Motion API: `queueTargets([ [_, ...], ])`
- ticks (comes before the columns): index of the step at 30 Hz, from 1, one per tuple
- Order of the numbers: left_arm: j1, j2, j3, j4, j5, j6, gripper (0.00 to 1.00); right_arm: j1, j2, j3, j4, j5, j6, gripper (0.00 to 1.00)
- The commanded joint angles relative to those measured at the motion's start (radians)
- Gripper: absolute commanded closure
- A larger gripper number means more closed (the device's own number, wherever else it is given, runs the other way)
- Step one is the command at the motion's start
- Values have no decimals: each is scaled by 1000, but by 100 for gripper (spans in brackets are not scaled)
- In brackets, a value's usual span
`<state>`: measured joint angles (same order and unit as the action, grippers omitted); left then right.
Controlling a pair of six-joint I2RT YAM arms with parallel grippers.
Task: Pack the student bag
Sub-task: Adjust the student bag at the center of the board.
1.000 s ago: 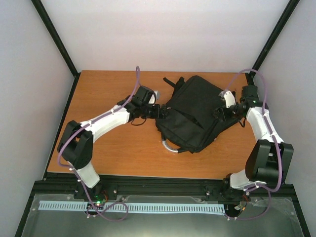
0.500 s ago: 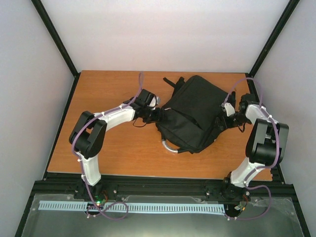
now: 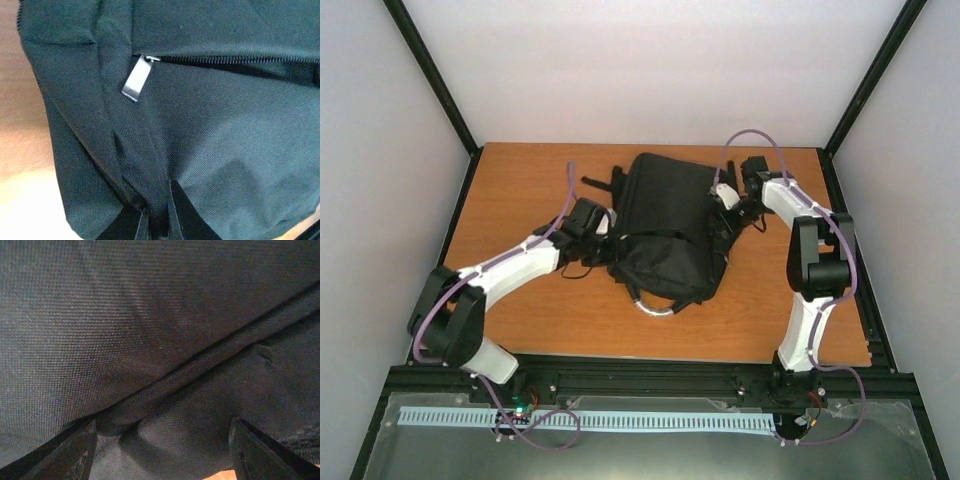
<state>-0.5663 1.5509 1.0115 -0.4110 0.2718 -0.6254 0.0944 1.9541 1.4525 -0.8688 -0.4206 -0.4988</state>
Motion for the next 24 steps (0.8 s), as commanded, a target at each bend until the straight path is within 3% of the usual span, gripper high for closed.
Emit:
queueTargets([
  [1,-17,-153,-87,16,21,-40,98,58,77,144,-16,-108,75,27],
  [6,-72,-324,-263,87,-14,-162,99,73,187,311,-73,-141,109,29],
  [11,-148,-403,-335,95,-70,-215,98,82,193,328,-65,-153,137,29],
  [12,-151,-406,-341,94,-67,-216,95,82,182,323,-62,-144,136,29],
  [13,-151,-406,-343,87,-63,-214,85,82,165,313,-60,-136,135,29],
  [14,-151,-408,-336,69,-67,-213,66,82,143,295,-54,-132,134,29],
  [16,-152,-420,-315,6,-85,-203,47,82,73,245,-36,-123,129,29],
  [21,-150,-497,-252,-166,-171,-162,29,83,-121,80,-16,-111,105,27],
  [24,-135,-499,-211,-224,-236,-150,27,93,-232,-42,5,-66,81,27],
])
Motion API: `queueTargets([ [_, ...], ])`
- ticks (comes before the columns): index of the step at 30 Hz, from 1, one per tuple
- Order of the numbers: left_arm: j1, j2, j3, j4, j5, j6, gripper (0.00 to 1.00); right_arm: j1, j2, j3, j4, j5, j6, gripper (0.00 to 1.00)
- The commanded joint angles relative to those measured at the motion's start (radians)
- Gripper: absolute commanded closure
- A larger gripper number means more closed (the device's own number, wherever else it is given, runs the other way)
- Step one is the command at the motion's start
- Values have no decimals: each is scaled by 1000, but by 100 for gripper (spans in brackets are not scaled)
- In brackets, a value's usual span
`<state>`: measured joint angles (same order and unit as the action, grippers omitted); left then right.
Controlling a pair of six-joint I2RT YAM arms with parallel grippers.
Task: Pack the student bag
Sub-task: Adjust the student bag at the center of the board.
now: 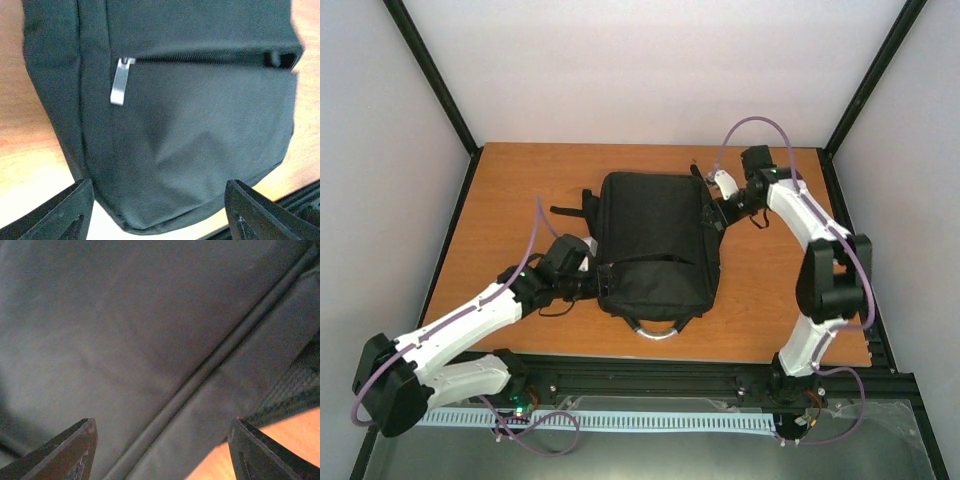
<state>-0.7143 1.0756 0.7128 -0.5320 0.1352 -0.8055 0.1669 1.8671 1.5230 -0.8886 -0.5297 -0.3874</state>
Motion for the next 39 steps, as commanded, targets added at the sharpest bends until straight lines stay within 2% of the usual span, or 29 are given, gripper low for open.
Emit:
queueTargets([
  [1,25,-13,95,-110,-103,31,27,28,-191,-153,32,69,-39,28],
  [5,89,39,90,-90,-64,23,29,104,-324,-306,52,115,-96,35],
  [7,103,61,76,-48,-22,27,30,158,-380,-364,48,106,-125,42],
  [10,108,107,83,-17,37,50,31,231,-432,-441,60,105,-137,46],
  [13,109,139,86,-23,63,53,32,275,-447,-502,90,132,-156,49],
  [17,108,157,60,-18,104,44,32,277,-372,-503,103,201,-149,52],
  [22,106,153,-31,139,220,23,39,216,-257,-454,109,137,-107,54],
  [25,92,139,-62,221,250,14,40,135,-198,-411,128,175,-111,56],
  [28,50,139,-76,321,275,-10,40,6,-134,-351,137,142,-141,57],
  [31,6,158,-28,291,232,4,40,-64,-107,-266,89,126,-160,57],
  [33,5,140,-6,235,182,16,36,-62,-170,-266,84,94,-176,56],
  [36,9,84,-3,173,84,6,31,-28,-279,-269,83,65,-188,50],
  [39,35,49,-26,181,26,-45,31,53,-379,-295,105,95,-195,50],
])
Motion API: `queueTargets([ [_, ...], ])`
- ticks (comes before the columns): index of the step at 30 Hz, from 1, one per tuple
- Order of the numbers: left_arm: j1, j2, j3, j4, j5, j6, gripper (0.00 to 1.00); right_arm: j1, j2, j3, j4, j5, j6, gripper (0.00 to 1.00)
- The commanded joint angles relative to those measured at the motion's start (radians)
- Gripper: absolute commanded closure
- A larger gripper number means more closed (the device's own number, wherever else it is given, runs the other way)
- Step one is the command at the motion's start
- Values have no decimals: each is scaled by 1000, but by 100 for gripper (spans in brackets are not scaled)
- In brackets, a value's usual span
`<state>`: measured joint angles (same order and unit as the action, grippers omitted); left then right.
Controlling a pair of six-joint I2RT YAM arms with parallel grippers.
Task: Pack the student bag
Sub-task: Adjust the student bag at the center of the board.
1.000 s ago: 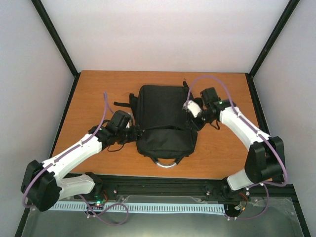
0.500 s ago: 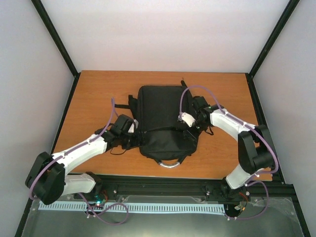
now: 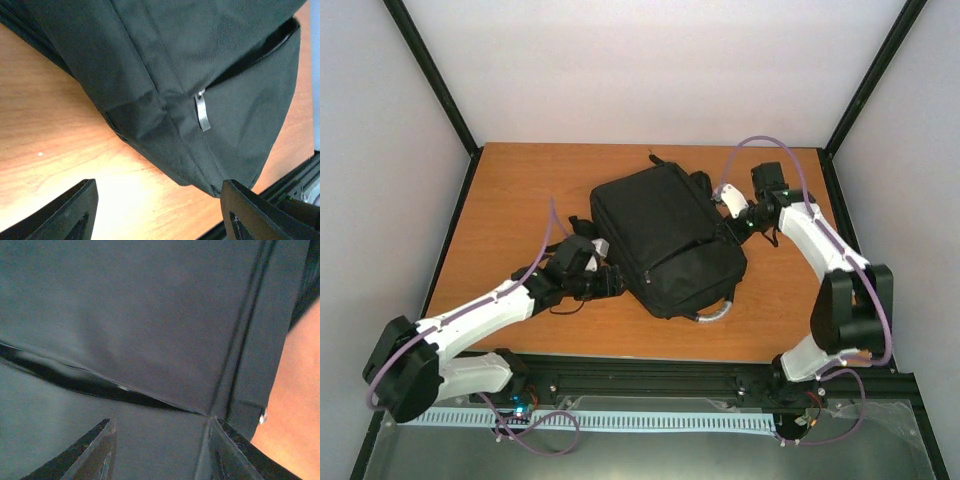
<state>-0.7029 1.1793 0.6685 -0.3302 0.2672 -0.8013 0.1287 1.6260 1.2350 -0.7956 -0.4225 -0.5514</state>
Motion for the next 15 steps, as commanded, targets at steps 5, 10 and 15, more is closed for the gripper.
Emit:
queueTargets([
  [5,70,-34,-9,80,-91,-112,33,316,-211,-56,61,96,-18,53],
  [10,95,60,42,150,-41,-107,37,511,-221,-136,178,281,-55,55],
  [15,104,155,104,160,-36,-108,38,653,-170,-169,235,408,-97,55],
])
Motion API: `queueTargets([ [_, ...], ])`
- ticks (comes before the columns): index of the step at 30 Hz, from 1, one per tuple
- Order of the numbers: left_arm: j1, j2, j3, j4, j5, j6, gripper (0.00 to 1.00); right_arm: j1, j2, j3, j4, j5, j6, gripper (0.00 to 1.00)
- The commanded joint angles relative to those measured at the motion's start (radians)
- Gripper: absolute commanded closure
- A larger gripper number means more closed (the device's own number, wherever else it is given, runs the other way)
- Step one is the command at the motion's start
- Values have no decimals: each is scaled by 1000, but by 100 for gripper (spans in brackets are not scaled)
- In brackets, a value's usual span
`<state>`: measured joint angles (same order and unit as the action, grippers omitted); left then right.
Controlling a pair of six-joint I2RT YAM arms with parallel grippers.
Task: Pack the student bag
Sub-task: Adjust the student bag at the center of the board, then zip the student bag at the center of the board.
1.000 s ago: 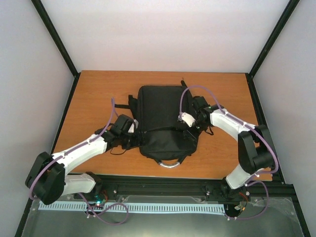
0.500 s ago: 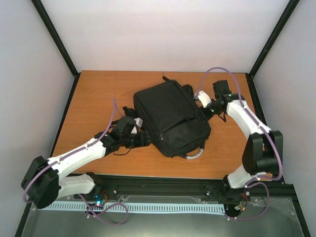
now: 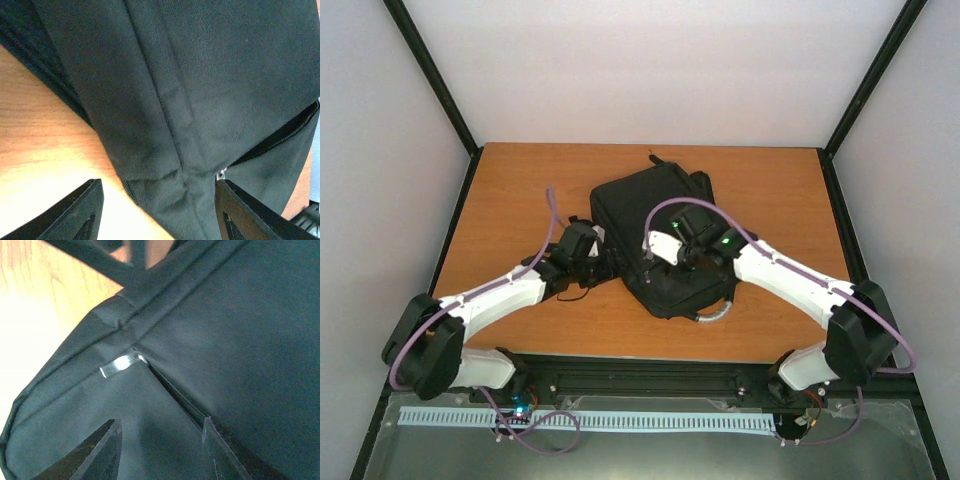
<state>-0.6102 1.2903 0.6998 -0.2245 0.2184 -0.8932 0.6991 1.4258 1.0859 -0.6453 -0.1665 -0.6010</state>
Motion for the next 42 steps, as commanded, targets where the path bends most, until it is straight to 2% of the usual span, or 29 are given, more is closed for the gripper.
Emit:
queueTargets([
  [1,14,59,74,60,12,-26,38,100,40,-22,93,172,-54,55],
  [5,25,87,50,110,41,-71,37,161,62,-42,138,224,-77,55],
  [11,29,127,21,192,103,-95,43,212,107,-49,178,255,-107,50],
  [18,29,144,6,214,112,-106,47,239,137,-63,196,262,-129,46],
  [24,30,149,0,221,111,-112,48,245,151,-92,246,348,-138,46],
  [31,32,155,-4,225,102,-119,48,247,175,-111,250,335,-160,42],
  [33,32,157,-3,226,102,-120,49,247,180,-119,267,349,-160,45],
  [38,32,159,-11,227,98,-120,49,247,141,-123,326,402,-139,58],
  [42,32,161,-17,230,96,-119,49,246,106,-116,344,417,-133,64],
])
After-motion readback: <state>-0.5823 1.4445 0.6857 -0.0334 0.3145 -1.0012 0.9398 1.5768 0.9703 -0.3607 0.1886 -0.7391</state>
